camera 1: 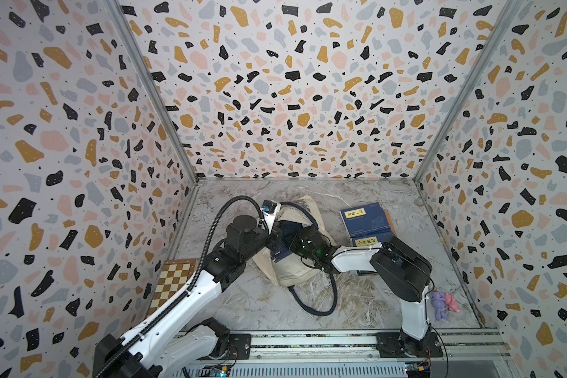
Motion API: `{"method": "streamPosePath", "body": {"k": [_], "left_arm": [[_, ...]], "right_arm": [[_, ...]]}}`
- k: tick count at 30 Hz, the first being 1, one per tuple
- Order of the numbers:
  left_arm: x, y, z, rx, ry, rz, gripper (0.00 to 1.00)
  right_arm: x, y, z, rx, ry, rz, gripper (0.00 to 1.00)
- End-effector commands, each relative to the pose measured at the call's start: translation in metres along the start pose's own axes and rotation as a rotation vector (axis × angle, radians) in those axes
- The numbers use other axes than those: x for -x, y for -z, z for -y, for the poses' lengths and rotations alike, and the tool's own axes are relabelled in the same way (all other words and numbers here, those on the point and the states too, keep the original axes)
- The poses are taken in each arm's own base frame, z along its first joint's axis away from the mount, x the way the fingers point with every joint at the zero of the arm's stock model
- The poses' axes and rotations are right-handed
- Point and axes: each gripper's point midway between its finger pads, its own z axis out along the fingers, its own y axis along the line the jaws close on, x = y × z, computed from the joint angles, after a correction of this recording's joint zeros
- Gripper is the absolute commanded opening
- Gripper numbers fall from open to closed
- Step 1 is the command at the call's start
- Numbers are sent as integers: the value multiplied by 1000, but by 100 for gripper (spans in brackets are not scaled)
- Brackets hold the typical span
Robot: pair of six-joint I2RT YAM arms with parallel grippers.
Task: Take out the books from the canvas bag
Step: Pick up the book from the canvas bag.
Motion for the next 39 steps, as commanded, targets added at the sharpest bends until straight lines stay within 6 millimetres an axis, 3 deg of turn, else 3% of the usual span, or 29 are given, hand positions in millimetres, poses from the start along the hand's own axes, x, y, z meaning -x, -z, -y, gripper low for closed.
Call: {"method": "streamPosePath", "body": {"k": [1,9,13,16,21,26,31,39], "left_arm": [[43,13,17,-72,-44,170,0],[45,15,20,-89,-46,177,0],[45,14,21,-91,-52,175,0],[44,14,20,-86,-52,172,0],[40,11,12,-41,-50,147,0],[35,5,-1,31,-35,105,0],[28,0,-11,85,-25,77,0],[23,-7,-21,140,-29,44,0]], "right_arm": [[14,-7,-16,40,21,17,36],[29,-4,-59,192,90,50,36],[33,-7,-67,210,95,61,36],[29,-14,-63,189,91,45,31],[27,-9,-59,175,130,34,9],[23,14,-64,190,191,19,0],[22,43,-77,186,313,17,0],[17,83,-67,175,416,1,0]]}}
